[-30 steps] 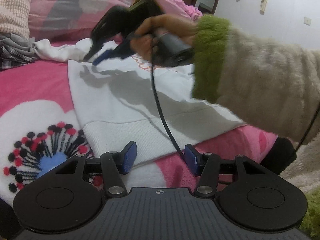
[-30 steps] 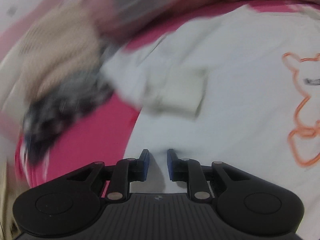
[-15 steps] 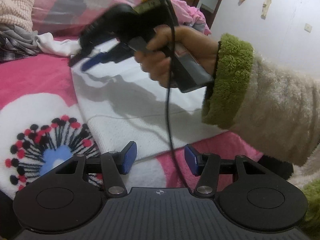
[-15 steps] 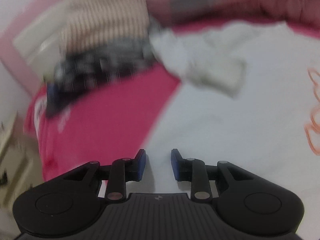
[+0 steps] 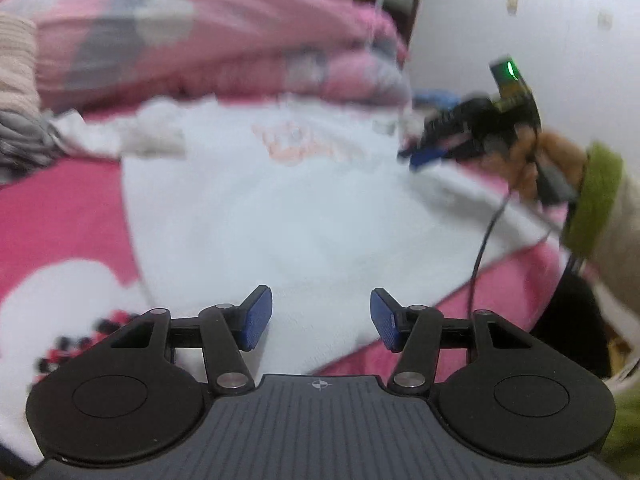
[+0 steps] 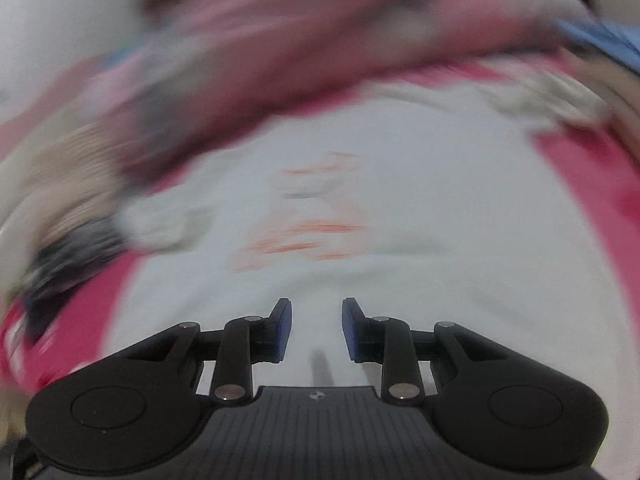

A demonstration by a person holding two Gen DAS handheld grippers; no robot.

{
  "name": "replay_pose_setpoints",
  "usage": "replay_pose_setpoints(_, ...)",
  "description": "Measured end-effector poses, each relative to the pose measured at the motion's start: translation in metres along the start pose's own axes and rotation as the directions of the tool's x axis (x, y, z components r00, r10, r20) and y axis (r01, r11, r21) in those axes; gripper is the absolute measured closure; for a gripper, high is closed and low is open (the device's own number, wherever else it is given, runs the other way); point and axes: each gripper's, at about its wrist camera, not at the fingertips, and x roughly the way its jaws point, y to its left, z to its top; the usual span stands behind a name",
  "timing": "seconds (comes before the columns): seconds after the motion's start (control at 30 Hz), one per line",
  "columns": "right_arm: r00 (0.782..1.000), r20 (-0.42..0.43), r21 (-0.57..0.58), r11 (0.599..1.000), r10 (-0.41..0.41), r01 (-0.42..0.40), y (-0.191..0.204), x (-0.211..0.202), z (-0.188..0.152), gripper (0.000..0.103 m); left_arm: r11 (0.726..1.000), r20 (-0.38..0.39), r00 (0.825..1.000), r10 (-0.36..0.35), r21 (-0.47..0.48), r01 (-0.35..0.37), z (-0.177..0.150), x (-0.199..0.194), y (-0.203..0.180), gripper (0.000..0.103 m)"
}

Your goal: Fold clothes

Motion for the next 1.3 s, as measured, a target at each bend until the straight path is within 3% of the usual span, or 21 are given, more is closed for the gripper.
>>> replay_pose_setpoints(0.07,0.998,-0.014,0.022,0.998,-0.063,0.064,-0.029,0.024,0.017,0.074,0.999,-0.032,0.999,0.03,0.013,-0.029,-0.002,0.007,-0.004,0.049)
replay_pose_setpoints(0.1,0.996,-0.01,0.033,0.996,-0.087,0.087,-0.043,0.036,0.027,0.082,0.999,-0.035,0.999,0.041,0.023,-0.04,-0.002,0.008,-0.005,0.049)
replay_pose_setpoints(0.13,0.994,0.009,0.063,0.993,-0.104,0.104,-0.059,0.043,0.036,0.081,0.999,-0.041,0.998,0.047,0.025,-0.046,-0.002,0.008,-0.004,0.049)
replay_pose_setpoints(0.2,0.984,0.051,0.14,0.977,-0.171,0.162,-0.084,0.047,0.053,0.082,0.998,-0.052,0.997,0.054,0.016,-0.053,-0.002,0.004,-0.001,0.049)
replay_pose_setpoints(0.27,0.978,0.097,0.185,0.969,-0.187,0.166,-0.094,0.037,0.064,0.08,0.998,-0.06,0.996,0.062,0.01,-0.061,-0.002,0.002,-0.001,0.049)
replay_pose_setpoints(0.37,0.992,0.103,0.117,0.991,-0.077,0.065,-0.075,0.019,0.062,0.08,0.998,-0.055,0.996,0.066,-0.012,-0.067,0.001,-0.001,0.001,0.049)
replay_pose_setpoints(0.47,0.999,0.016,-0.032,0.998,0.049,-0.048,-0.035,0.02,0.053,0.08,0.997,-0.052,0.996,0.067,-0.034,-0.069,0.006,0.001,0.005,0.049)
replay_pose_setpoints(0.53,0.997,-0.047,-0.101,0.993,0.064,-0.068,-0.017,0.04,0.06,0.08,0.996,-0.067,0.995,0.071,-0.043,-0.074,0.007,0.007,0.009,0.05)
replay_pose_setpoints(0.6,0.996,-0.091,-0.145,0.989,0.005,-0.018,-0.009,0.073,0.074,0.08,0.996,-0.073,0.995,0.075,-0.05,-0.079,0.007,0.008,0.01,0.049)
replay_pose_setpoints(0.7,0.986,-0.069,-0.143,0.979,-0.154,0.142,-0.021,0.124,0.102,0.086,0.995,-0.073,0.994,0.086,-0.035,-0.089,0.005,0.007,0.007,0.049)
replay_pose_setpoints(0.8,0.961,0.043,0.043,0.961,-0.275,0.273,-0.06,0.125,0.133,0.085,0.997,-0.075,0.994,0.077,-0.025,-0.079,0.004,0.006,0.008,0.049)
replay_pose_setpoints(0.87,0.949,0.069,0.117,0.947,-0.307,0.298,-0.076,0.106,0.137,0.083,0.998,-0.076,0.995,0.066,-0.021,-0.068,0.005,0.005,0.01,0.049)
replay_pose_setpoints(0.97,0.991,0.041,0.1,0.987,-0.13,0.125,-0.07,0.065,0.119,0.083,0.999,-0.08,0.996,0.047,-0.02,-0.049,0.005,0.004,0.013,0.049)
replay_pose_setpoints(1.07,0.996,-0.083,0.004,0.999,0.039,-0.039,-0.051,0.051,0.091,0.076,0.999,-0.082,0.996,0.031,-0.03,-0.033,0.006,0.004,0.016,0.049)
replay_pose_setpoints(1.1,0.993,-0.118,-0.019,1.0,0.02,-0.022,-0.051,0.054,0.086,0.074,0.999,-0.081,0.996,0.03,-0.035,-0.033,0.006,0.004,0.016,0.049)
replay_pose_setpoints(1.17,0.978,-0.123,-0.065,0.985,-0.17,0.163,-0.068,0.066,0.087,0.076,0.999,-0.08,0.996,0.028,-0.044,-0.031,0.006,0.004,0.016,0.049)
replay_pose_setpoints(1.23,0.932,-0.061,-0.035,0.934,-0.358,0.357,-0.096,0.065,0.098,0.078,0.998,-0.08,0.996,0.032,-0.05,-0.036,0.006,0.004,0.016,0.049)
replay_pose_setpoints(1.3,0.904,-0.014,0.061,0.902,-0.427,0.427,-0.113,0.041,0.101,0.075,0.998,-0.082,0.996,0.028,-0.06,-0.033,0.007,0.004,0.017,0.049)
